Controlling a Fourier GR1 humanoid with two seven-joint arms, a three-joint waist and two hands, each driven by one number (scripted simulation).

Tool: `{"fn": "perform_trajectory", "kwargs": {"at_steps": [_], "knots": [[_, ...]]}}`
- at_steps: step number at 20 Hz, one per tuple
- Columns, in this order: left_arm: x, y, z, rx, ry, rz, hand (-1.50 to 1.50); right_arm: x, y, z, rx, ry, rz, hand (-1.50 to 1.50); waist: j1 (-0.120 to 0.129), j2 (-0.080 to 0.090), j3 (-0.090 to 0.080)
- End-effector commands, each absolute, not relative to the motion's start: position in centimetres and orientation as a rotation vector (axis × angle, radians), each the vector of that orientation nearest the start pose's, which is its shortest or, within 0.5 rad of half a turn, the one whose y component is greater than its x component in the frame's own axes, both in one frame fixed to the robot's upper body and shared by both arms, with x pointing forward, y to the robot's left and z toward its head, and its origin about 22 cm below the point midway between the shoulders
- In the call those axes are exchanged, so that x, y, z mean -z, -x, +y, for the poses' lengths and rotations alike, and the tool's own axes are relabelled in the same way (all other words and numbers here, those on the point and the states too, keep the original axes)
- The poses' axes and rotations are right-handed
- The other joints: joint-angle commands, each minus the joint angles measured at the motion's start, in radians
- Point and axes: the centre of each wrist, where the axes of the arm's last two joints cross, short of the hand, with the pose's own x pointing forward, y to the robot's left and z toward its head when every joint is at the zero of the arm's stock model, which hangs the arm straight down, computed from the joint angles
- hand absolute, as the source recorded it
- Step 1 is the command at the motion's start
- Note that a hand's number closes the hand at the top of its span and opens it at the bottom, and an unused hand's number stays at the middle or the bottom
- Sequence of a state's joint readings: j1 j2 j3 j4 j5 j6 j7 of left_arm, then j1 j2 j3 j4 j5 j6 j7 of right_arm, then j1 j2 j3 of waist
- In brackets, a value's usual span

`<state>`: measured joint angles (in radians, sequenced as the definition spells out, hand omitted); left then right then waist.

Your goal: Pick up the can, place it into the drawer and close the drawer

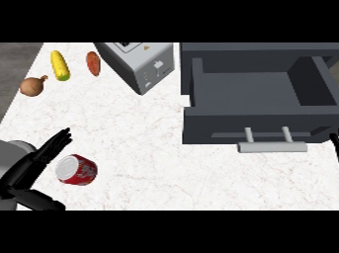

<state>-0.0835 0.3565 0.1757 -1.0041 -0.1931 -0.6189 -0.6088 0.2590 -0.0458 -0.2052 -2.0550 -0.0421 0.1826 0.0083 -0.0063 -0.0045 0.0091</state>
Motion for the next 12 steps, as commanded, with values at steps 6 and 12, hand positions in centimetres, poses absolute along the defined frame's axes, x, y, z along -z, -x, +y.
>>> {"fn": "perform_trajectory", "kwargs": {"at_steps": [6, 12], "knots": [[8.7, -22.8, 40.0, 0.466, 0.301, -1.509, -1.50, -9.4, -17.0, -28.8, -0.014, 0.193, -1.802, -1.50, -0.001, 0.007, -0.011], [9.7, -23.1, 39.1, 0.459, 0.326, -1.507, -1.50, -8.0, -15.5, -30.1, -0.005, 0.173, -1.807, -1.50, -0.002, 0.005, -0.010]]}}
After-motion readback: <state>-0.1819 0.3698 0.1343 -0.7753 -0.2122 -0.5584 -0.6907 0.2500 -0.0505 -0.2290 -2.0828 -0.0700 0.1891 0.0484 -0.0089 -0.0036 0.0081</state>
